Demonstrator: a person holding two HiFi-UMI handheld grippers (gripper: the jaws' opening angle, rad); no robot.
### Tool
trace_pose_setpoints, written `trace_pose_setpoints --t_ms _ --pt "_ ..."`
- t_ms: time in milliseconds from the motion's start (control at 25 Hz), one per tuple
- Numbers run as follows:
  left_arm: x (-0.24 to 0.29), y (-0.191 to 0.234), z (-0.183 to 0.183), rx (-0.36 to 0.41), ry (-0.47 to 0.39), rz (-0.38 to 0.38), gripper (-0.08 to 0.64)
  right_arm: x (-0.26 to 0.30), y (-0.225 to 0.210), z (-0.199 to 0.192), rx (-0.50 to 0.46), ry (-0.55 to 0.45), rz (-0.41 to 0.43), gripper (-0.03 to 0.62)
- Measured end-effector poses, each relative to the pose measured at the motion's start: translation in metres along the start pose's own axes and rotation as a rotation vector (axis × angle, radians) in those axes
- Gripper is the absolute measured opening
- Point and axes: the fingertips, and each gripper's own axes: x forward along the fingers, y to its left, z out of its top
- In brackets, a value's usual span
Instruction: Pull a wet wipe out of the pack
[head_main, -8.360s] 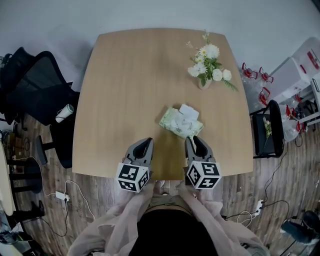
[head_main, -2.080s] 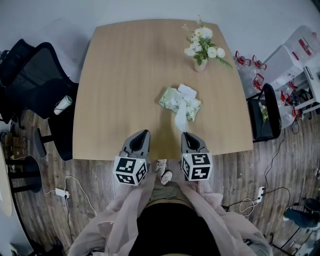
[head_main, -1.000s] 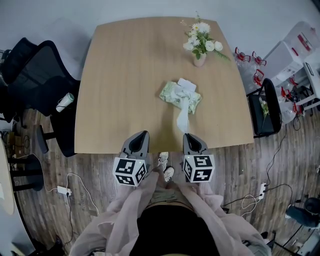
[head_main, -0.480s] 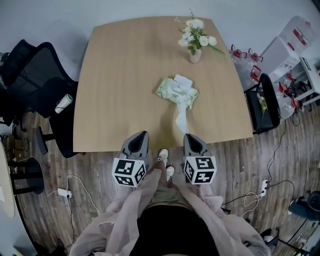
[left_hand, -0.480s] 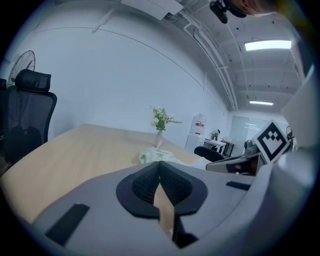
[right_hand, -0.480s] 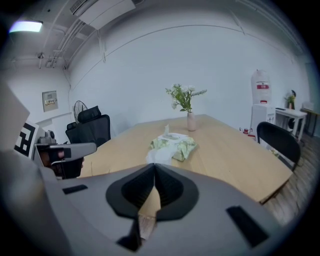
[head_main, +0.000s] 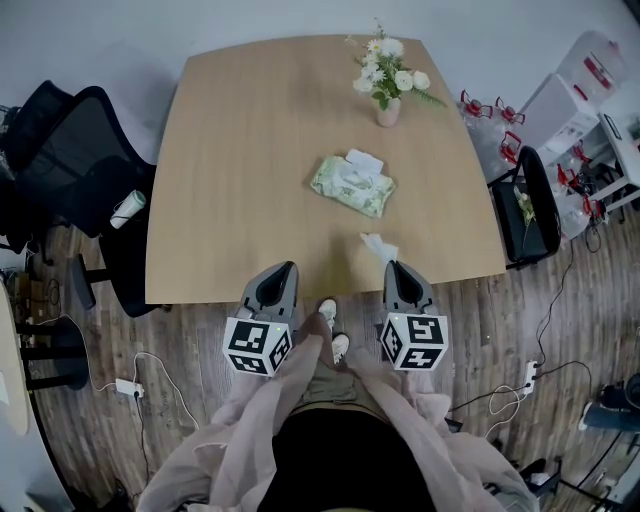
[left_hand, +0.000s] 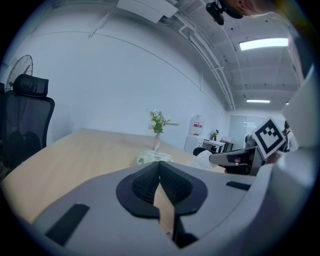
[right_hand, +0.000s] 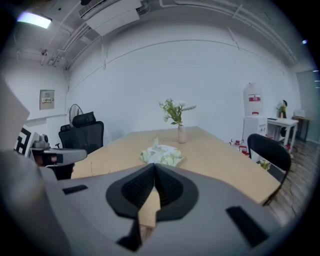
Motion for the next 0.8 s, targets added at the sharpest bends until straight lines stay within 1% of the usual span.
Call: trace_pose_setpoints --t_ms 320,800 --pt "0.003 0.001 0.004 0.025 -0.013 0.011 0.011 -0.004 -0.017 0.006 -0.009 -0.031 -0.046 0.006" --pt "0.010 -0.005 0.001 0.038 0.005 0.003 0.011 0.004 -0.017 0.007 0.000 -0.016 -0.041 0.006"
